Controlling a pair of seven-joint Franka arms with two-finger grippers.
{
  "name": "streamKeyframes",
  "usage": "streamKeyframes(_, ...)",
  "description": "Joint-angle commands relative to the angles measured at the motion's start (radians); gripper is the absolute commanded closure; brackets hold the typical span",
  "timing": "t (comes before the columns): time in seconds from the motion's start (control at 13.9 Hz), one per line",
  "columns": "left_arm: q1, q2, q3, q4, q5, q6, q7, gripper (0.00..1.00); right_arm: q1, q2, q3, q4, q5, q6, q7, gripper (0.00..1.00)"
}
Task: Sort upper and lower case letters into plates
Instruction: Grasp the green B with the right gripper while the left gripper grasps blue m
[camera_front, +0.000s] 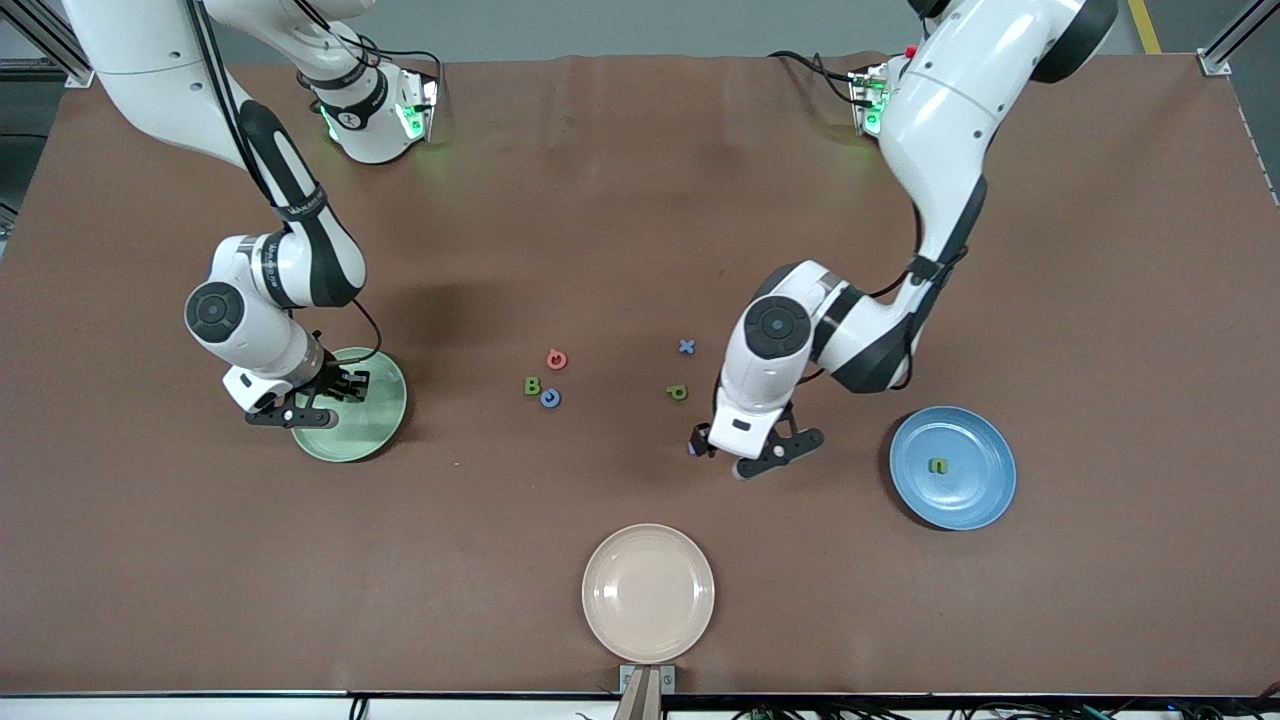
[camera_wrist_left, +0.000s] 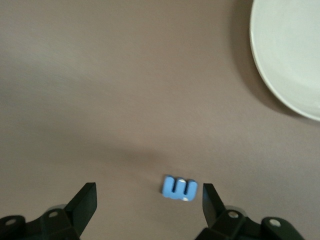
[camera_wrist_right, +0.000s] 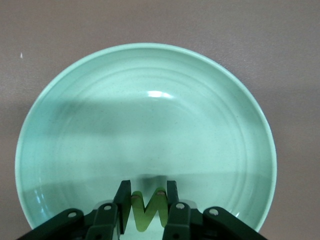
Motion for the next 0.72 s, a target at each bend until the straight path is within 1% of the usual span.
streamKeyframes(0.0, -0.039, 0.095, 0.007, 0.124, -0.016, -0.024, 0.0, 0.17, -0.03, -0.044, 0.022, -0.035, -0.012, -0.003, -0.001, 0.0)
streamKeyframes(0.14, -0.067, 0.145, 0.011, 0.183, -0.018, -0.047, -0.004, 0.22, -0.026, -0.054, 0.024, -0.021, -0.001, -0.03, 0.011, 0.0)
streamKeyframes(0.22, -0.076, 0.162, 0.01, 0.202, -0.019, -0.05, -0.013, 0.24, -0.02, -0.062, 0.03, -0.004, 0.002, -0.062, 0.034, 0.0)
streamKeyframes(0.29, -0.091, 0.173, 0.011, 0.205, -0.022, -0.049, -0.035, 0.23, 0.005, -0.068, 0.033, 0.026, 0.002, -0.102, 0.107, 0.0)
streamKeyframes(0.36, -0.093, 0.173, 0.013, 0.205, -0.022, -0.05, -0.035, 0.23, 0.06, -0.068, 0.033, 0.062, 0.002, -0.131, 0.197, 0.0)
streamKeyframes(0.5, -0.091, 0.179, 0.016, 0.198, -0.021, -0.052, -0.035, 0.23, 0.173, -0.056, 0.033, 0.125, 0.026, -0.135, 0.397, 0.0)
streamKeyframes(0.65, -0.09, 0.179, 0.018, 0.196, -0.018, -0.053, -0.029, 0.23, 0.276, -0.006, 0.031, 0.207, 0.031, -0.133, 0.576, 0.0)
